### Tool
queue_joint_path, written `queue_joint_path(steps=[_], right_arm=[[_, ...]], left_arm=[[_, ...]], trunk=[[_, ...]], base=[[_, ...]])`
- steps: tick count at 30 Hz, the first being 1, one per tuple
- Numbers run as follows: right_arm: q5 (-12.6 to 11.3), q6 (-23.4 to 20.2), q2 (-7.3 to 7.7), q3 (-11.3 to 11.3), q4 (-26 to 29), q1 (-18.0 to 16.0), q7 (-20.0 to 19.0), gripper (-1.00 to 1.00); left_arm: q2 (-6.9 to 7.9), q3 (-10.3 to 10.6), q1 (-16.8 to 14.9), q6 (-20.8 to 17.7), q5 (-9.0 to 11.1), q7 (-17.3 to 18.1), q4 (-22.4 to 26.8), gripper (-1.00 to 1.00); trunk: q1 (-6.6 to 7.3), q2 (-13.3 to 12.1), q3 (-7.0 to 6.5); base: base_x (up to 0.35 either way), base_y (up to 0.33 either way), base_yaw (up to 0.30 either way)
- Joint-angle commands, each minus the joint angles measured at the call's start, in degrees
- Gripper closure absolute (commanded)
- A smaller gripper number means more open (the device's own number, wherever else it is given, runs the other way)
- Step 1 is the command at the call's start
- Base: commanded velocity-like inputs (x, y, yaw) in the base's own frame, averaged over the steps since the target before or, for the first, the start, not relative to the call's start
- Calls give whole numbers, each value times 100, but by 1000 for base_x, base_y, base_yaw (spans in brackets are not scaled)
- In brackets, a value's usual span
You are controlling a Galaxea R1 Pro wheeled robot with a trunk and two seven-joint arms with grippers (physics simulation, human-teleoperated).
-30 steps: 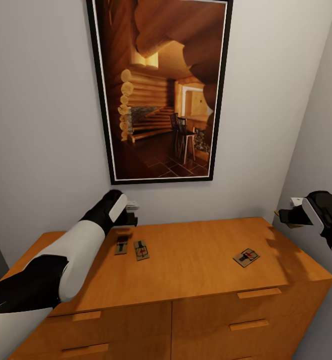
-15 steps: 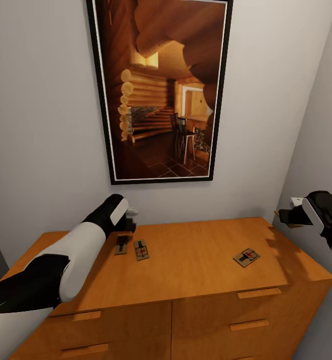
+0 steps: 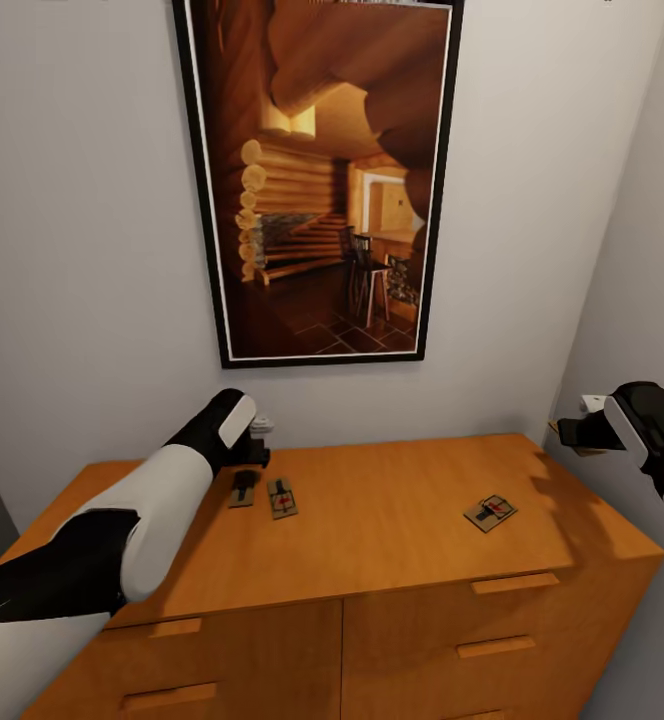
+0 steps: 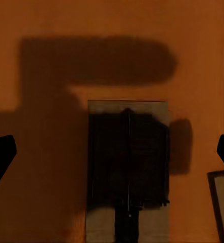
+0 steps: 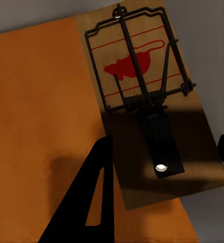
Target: Take the four mousetraps from the cabinet in the bathroom and place them on the bathroom floor. Make sure all four end up on the same floor surface, and ensure that at least two of them are either under or directly next to the same bathroom sink.
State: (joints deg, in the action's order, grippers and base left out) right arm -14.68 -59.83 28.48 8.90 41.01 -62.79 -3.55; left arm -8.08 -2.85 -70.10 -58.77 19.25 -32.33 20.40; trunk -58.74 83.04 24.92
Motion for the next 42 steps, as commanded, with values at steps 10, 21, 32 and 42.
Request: queue_joint_path(steps=[10, 21, 32, 42], right_arm=[[18, -17, 8, 32, 3, -6, -31, 100], [18, -17, 8, 32, 3, -6, -31, 100], [23, -17, 3, 33, 3, -4, -31, 100], [35, -17, 8, 33, 3, -5, -31, 100]], left_arm=[[-17, -198, -3, -11, 43, -443, 30, -100], [-11, -199, -3, -5, 42, -497, 26, -100], [-19, -189, -3, -3, 36, -502, -4, -100], [-26, -190, -3, -3, 35, -503, 23, -100]], trunk=[[2, 4, 7], [2, 4, 7], [2, 4, 7], [2, 4, 7]], base=[[-96, -63, 0], [-7, -4, 0], [-45, 0, 0], [-123, -6, 0]])
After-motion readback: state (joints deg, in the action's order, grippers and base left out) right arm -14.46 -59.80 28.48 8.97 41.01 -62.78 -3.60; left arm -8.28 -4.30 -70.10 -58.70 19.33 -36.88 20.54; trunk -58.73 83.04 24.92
